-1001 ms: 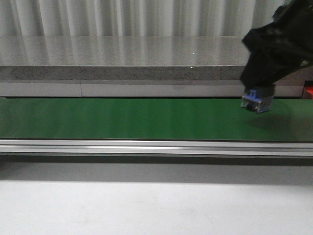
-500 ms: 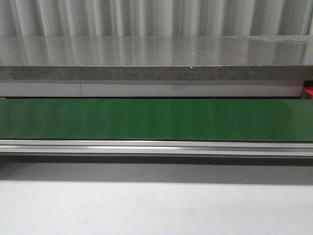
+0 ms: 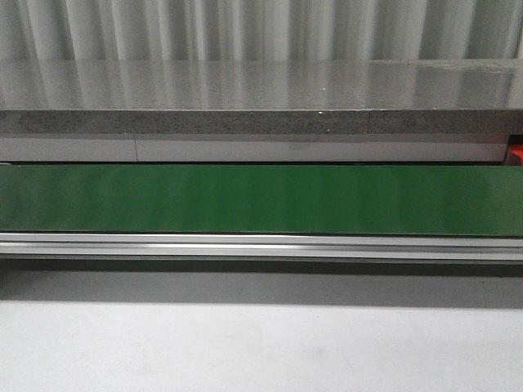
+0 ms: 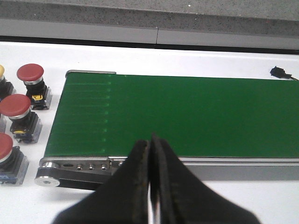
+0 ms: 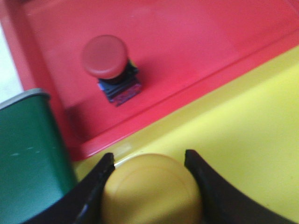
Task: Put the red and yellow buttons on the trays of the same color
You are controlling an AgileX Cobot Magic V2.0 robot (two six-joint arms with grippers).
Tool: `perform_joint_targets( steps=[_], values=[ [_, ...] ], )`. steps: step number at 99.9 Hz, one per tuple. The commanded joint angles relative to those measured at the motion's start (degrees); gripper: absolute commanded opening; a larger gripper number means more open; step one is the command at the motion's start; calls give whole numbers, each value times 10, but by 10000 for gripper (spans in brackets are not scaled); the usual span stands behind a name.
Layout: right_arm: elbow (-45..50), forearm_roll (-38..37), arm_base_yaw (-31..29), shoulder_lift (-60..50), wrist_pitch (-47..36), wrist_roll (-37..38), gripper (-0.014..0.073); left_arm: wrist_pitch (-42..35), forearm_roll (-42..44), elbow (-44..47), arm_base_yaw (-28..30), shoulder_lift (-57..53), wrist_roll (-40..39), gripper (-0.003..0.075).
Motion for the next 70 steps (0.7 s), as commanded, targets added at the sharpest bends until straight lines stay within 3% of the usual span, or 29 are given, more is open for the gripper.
perform_joint_targets(
  steps=[1,42,52,64,70],
  values=[
    [-14,6,-9,-4,-38,1,204,-48,1,-14,-1,0,-5,-20],
    [-14,24,-9,77,-41,1,218,-48,1,-14,-1,0,-5,-20],
    [-14,24,-9,78,-41,1,342,-48,1,-14,-1,0,-5,-20],
    [-14,25,-9,78,-41,1,597,-48,1,-14,-1,0,-5,-20],
    [-15,25,-9,75,-37,1,672,-48,1,-14,-1,0,-5,-20]
  ],
)
